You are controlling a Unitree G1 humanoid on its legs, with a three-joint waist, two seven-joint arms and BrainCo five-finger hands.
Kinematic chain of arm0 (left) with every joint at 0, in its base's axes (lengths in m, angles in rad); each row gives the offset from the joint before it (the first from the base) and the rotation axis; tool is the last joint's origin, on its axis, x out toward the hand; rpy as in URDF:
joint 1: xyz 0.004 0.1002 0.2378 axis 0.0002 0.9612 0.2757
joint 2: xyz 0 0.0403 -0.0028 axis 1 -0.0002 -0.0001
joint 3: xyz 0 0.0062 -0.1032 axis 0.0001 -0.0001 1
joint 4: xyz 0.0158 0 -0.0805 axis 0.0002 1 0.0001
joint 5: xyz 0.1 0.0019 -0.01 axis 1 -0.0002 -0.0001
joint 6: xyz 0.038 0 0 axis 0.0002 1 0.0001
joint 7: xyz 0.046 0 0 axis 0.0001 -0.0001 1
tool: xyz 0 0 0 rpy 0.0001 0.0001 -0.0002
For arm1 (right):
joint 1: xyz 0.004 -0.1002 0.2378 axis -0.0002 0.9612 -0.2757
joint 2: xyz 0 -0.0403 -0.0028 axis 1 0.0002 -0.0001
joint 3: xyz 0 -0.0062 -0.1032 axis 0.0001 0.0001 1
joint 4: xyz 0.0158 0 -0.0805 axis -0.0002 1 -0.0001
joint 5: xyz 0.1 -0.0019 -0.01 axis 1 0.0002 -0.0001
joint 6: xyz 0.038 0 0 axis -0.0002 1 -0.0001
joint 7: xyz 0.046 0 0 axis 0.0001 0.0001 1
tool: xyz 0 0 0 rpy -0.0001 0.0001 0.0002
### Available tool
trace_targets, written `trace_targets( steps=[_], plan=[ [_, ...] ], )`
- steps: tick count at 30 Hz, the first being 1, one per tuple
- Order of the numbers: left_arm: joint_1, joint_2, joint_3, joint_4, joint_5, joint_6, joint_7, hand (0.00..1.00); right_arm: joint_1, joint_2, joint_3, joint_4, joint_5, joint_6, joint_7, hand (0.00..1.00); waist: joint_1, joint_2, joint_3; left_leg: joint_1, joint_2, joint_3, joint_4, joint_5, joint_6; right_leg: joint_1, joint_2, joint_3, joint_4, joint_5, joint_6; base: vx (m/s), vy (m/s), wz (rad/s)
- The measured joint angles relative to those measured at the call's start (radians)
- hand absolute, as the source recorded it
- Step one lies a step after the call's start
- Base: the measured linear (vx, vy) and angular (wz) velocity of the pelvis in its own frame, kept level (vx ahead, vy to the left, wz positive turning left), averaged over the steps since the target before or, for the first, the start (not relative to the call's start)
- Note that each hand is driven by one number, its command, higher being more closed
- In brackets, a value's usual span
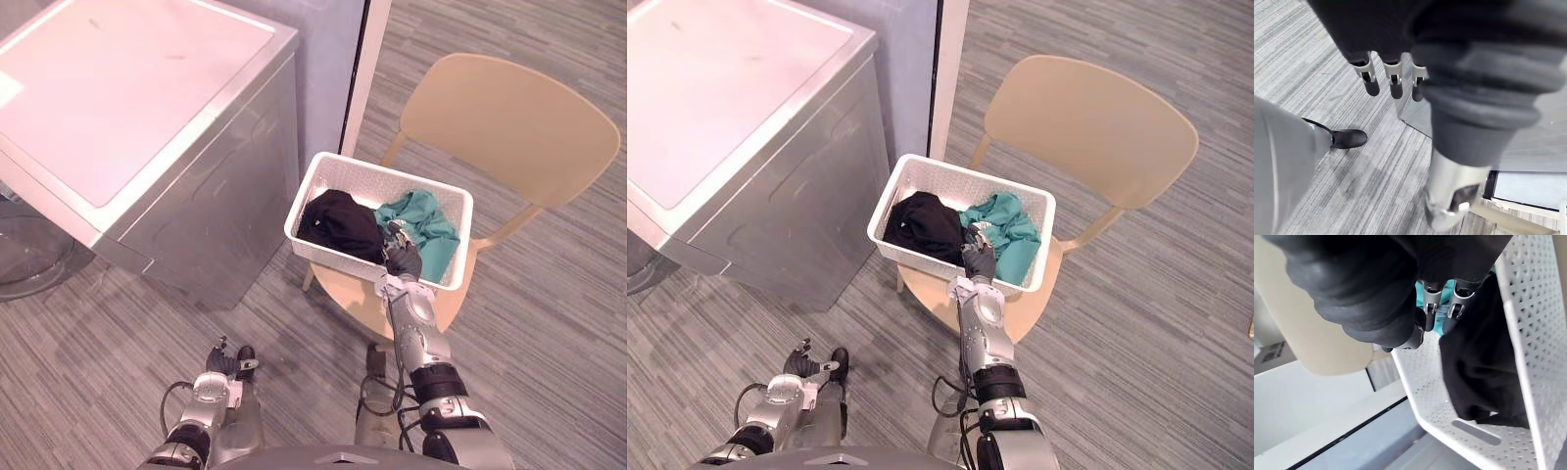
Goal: Pick up the laundry basket with both hands and put the clothes into the washing machine.
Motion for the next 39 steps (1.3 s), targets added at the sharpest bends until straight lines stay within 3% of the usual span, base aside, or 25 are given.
trace_targets(
  steps=[17, 18, 33, 39],
  plan=[
    [0.095, -0.003, 0.026, 0.022, 0.01, 0.017, -0.033, 0.0, 0.092, 0.018, -0.046, -0.042, 0.039, -0.024, -0.007, 1.0, 0.0, 0.003, -0.128, 0.099, 0.001, 0.009, -0.001, -0.035, 0.004, 0.118, -0.002, -0.017, -0.039, -0.019, 0.014, 0.0, 0.0, -0.01],
    [0.099, -0.003, 0.026, 0.022, 0.01, 0.017, -0.034, 0.0, 0.098, 0.019, -0.053, -0.042, 0.039, -0.024, -0.007, 0.0, 0.0, 0.003, -0.131, 0.101, 0.001, 0.01, -0.001, -0.035, 0.004, 0.121, -0.002, -0.017, -0.04, -0.019, 0.014, 0.0, 0.0, 0.0],
    [0.112, -0.004, 0.039, 0.063, 0.066, 0.019, -0.037, 0.0, 0.294, 0.027, -0.127, -0.036, 0.017, -0.014, 0.001, 0.0, -0.019, -0.001, -0.173, 0.147, 0.004, 0.046, 0.004, -0.061, -0.001, 0.151, 0.0, 0.007, -0.05, -0.024, 0.009, -0.01, -0.003, -0.06],
    [0.115, -0.005, 0.06, 0.083, 0.088, 0.021, -0.042, 0.0, 0.401, 0.047, -0.161, 0.054, -0.022, -0.006, 0.024, 0.0, -0.042, -0.006, -0.173, 0.196, 0.011, 0.083, 0.039, -0.095, 0.004, 0.185, 0.008, 0.043, -0.043, -0.026, 0.009, -0.01, -0.001, -0.22]
  ],
)
